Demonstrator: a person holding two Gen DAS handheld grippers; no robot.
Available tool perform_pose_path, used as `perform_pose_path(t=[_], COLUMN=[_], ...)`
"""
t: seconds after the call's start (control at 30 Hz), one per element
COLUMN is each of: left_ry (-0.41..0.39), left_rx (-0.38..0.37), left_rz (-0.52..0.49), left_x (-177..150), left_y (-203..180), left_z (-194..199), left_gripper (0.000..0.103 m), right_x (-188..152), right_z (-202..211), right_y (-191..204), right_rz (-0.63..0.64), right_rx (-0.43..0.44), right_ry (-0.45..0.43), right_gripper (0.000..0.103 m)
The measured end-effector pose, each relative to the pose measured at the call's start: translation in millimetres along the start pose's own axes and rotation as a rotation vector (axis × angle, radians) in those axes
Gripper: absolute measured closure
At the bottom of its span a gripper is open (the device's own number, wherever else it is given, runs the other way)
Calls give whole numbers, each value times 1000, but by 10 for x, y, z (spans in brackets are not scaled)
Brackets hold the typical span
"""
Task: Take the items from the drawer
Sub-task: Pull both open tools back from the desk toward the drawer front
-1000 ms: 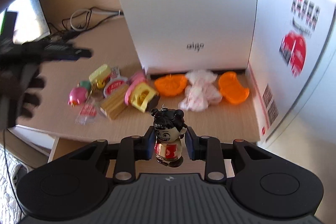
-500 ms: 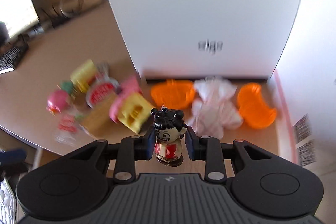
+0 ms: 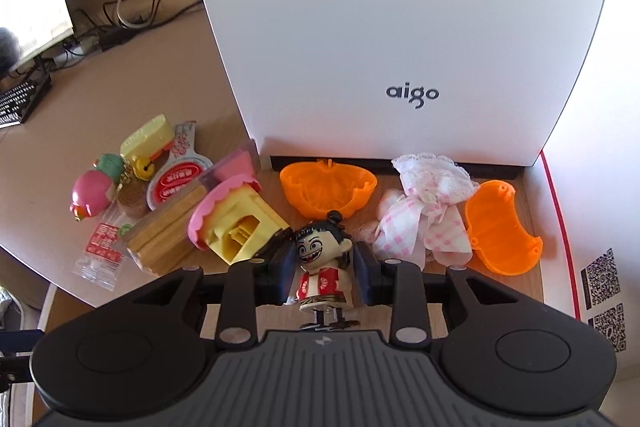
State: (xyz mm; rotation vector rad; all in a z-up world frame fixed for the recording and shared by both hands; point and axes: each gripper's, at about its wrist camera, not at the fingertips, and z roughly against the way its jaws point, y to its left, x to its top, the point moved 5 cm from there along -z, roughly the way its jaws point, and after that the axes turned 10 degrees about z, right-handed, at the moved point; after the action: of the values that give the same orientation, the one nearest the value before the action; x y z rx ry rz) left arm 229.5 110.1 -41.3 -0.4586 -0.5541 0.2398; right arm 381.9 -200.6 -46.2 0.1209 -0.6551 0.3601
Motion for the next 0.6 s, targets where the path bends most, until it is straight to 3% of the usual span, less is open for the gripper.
perform_pose_path(t=[0.13,0.27,0.43,0.6], left_ry=[-26,-109,-185,-269], left_rx=[39,63,85,66], left_rz=[-16,-50,-49,-93], left_x=[-10,-20,-145,-353], left_y=[6,-5,30,-78], left_z=[25,290,723,1096], left_gripper=[52,52,52,52], right_x=[18,6,-105,-404], right_z=[81,273,768,1209], right_y=[-10,-6,164,545], right_rz=[-12,-29,-49,-74], right_rx=[-14,-49,-71,-77], right_ry=[-34,-89,-183,-210], right_gripper=[65,64,46,40])
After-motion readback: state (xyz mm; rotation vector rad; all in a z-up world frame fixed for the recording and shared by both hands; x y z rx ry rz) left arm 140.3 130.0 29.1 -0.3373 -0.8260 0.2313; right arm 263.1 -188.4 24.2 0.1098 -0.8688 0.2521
